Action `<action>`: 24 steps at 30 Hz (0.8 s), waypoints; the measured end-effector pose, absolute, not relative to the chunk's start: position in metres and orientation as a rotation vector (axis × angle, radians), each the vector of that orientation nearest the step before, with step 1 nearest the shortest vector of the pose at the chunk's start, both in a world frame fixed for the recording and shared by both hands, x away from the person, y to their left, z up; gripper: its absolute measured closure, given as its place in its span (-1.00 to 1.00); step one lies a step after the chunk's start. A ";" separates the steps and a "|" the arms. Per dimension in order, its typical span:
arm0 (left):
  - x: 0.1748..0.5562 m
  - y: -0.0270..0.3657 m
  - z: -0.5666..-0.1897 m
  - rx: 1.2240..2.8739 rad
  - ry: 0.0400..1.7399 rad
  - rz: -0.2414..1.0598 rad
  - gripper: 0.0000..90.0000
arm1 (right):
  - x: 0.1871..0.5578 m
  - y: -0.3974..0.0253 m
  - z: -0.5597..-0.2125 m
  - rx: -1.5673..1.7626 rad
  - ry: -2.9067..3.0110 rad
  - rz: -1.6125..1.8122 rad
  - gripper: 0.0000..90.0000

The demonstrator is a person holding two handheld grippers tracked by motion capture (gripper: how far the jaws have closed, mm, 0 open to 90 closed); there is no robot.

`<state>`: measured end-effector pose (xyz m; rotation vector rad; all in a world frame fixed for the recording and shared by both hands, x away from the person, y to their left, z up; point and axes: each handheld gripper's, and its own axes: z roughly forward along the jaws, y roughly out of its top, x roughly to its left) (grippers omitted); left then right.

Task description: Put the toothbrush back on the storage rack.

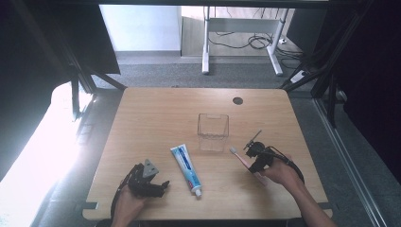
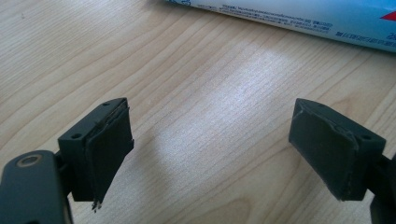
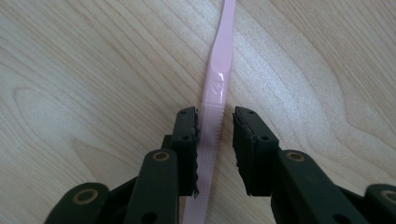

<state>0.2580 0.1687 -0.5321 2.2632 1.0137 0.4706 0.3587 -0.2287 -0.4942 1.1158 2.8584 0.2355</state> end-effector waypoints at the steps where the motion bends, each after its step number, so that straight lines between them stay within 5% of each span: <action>1: 0.258 0.169 -0.532 2.267 1.013 0.474 -0.70 | 0.360 -0.227 -0.495 1.113 2.856 0.219 0.58; 24: 0.258 0.168 -0.532 2.281 1.005 0.479 -0.70 | 0.379 -0.207 -0.499 1.179 2.910 0.040 0.74</action>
